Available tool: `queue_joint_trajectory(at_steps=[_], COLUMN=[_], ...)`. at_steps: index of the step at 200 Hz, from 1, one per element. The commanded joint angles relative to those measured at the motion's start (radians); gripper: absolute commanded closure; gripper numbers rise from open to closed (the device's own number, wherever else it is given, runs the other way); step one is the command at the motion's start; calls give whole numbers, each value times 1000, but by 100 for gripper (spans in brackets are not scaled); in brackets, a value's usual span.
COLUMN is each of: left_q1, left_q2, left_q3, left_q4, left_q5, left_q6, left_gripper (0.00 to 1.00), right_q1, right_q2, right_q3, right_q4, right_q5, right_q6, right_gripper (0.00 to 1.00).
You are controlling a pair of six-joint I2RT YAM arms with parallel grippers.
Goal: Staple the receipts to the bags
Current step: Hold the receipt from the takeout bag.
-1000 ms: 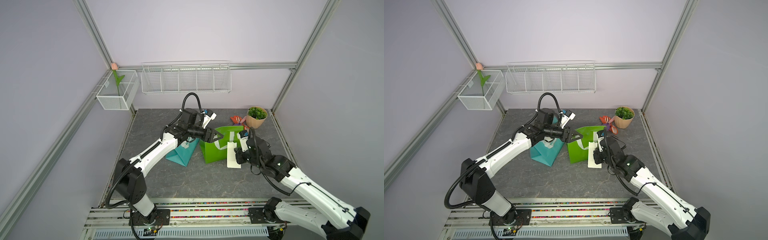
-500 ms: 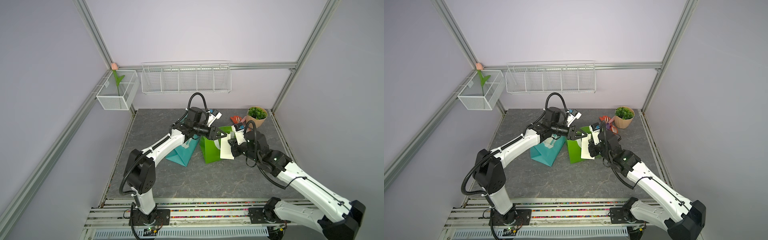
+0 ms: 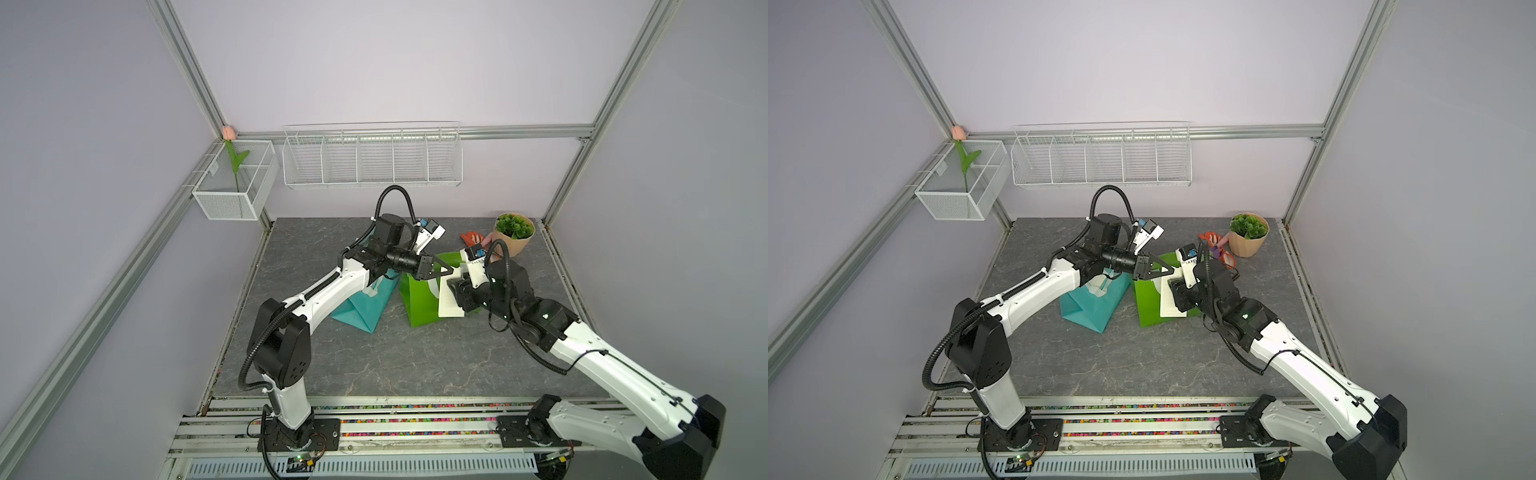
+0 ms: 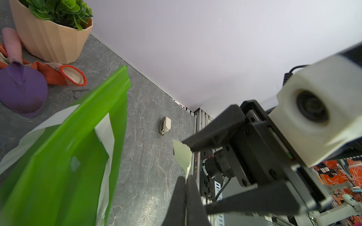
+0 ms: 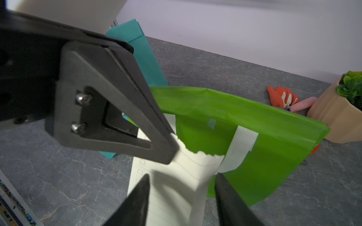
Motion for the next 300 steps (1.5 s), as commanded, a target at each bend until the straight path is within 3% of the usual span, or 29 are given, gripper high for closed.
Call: queue_joint_trajectory(at_steps=[1,17,27,59,90,118,159,193,215,220,228,236,250,300], left_q1=[33,51,55,59,72,72,74,79,81,81,81,81,81,82], left_q2=[-29,-25,-15,17,20,31,35,40,37,36,33,30,29,12], left_q3=[14,35,76,142,131,138,132,127,117,111,94,80,77,60], left_q4=[-7,-18,-102,-197,-144,-132,-107,-127,-141,-131,-95,-52,-47,-13], left_q5=[63,104,105,132,183,202,200,186,167,167,175,182,184,191], left_q6=[30,47,113,219,198,194,188,214,239,237,216,184,190,169], left_gripper=[100,100,100,100,100,100,100,100,100,100,100,100,100,100], right_q1=[-19,-64,-107,-238,-298,-309,-325,-339,-343,-343,-343,-343,-346,-358], right_q2=[-21,-40,-55,-50,-37,-11,63,68,73,75,80,81,73,95], right_q3=[-9,-28,-50,-68,-95,-95,-63,-66,-59,-60,-62,-66,-87,-78], right_q4=[-9,-9,7,43,150,203,228,237,216,217,221,232,275,346], right_q5=[0,-113,-252,-621,-871,-917,-912,-864,-792,-794,-806,-817,-840,-939], right_q6=[-33,-72,-100,-100,-55,-44,-12,-13,-10,-8,-9,-5,6,25], right_gripper=[2,7,8,0,11,28,71,84,84,74,42,35,38,77])
